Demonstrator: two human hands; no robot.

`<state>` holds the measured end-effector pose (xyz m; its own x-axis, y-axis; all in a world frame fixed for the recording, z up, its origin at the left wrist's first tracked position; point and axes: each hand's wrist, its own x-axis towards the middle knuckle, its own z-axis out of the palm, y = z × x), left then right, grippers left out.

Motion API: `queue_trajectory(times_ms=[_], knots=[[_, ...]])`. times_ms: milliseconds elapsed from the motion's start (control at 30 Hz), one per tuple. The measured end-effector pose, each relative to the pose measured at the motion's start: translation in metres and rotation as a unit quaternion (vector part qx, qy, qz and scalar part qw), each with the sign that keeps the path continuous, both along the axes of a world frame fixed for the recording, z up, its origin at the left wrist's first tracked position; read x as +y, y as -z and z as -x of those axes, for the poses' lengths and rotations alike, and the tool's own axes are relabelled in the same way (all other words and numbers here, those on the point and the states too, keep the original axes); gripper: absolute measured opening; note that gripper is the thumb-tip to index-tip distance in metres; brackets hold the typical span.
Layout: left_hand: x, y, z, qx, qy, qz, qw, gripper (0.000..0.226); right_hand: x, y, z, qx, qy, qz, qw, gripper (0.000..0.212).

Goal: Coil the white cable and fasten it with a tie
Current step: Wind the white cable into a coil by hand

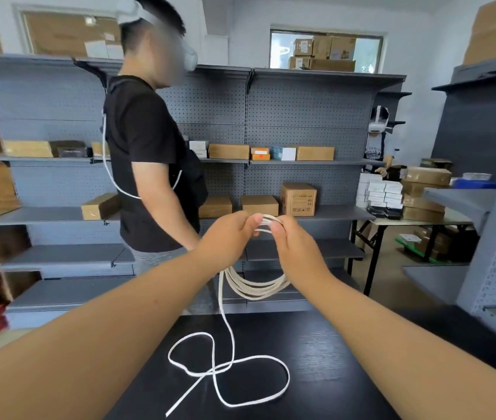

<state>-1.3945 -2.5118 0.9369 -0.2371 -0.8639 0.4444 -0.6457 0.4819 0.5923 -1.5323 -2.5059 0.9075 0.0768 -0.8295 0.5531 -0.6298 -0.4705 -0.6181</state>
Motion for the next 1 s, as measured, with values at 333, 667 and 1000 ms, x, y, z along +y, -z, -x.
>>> queue_trajectory(times_ms=[333, 667, 1000], knots=[[0.019, 0.013, 0.021, 0.162, 0.042, -0.095, 0.981, 0.039, 0.015, -0.003, 0.029, 0.044, 0.062, 0.060, 0.995, 0.032], [0.035, 0.035, 0.042, 0.304, 0.145, -0.204, 0.919, 0.031, 0.024, -0.001, 0.059, -0.124, 0.096, 0.075, 0.985, 0.020], [0.033, 0.030, 0.041, 0.160, -0.067, 0.055, 0.983, 0.032, 0.016, 0.011, 0.041, -0.167, 0.051, 0.038, 0.984, 0.023]])
